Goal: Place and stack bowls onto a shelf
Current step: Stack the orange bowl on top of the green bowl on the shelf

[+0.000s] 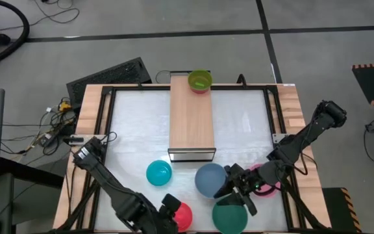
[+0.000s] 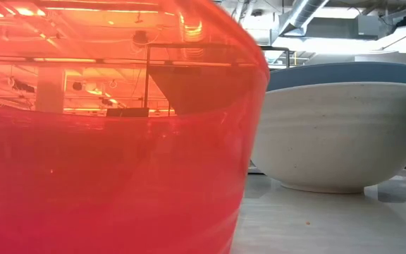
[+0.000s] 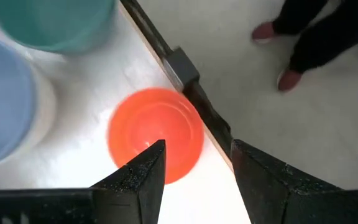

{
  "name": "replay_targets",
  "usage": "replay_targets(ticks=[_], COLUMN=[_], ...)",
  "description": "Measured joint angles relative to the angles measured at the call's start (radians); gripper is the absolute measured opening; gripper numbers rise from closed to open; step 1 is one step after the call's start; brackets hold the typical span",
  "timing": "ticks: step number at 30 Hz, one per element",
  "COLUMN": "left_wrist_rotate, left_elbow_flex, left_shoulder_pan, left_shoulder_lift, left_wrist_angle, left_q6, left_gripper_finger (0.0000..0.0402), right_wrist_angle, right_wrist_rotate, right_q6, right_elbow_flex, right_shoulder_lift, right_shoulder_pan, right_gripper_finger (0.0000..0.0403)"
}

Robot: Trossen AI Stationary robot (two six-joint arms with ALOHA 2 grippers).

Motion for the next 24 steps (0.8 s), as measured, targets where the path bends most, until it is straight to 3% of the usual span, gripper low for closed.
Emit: replay_targets(ticks=[6,13,24], left_wrist_rotate=[0.043,-0.028,-0.009], left_elbow_flex=[0.0,0.0,-0.001], left_shoulder_pan=[-0.027,-0.051,-0.032], left_shoulder_lift=[0.045,0.081,0.161], left_wrist_angle=[0.0,0.036,0.04], left_q6=[0.006,0.07,0.187], left_gripper_finger=[0.0166,0.0166,0.0166], right_wrist_angle=[0.0,-0.011,-0.025], right_wrist_rotate=[-0.001,-0.001,0.0], right_q6=[0.0,0.0,0.009], right_elbow_flex=[0.0,0.0,0.0], right_shoulder_lift=[0.0,0.0,0.0], right_shoulder_pan=[0.0,0.0,0.001], right_gripper_finger=[0.0161,0.0161,0.0161])
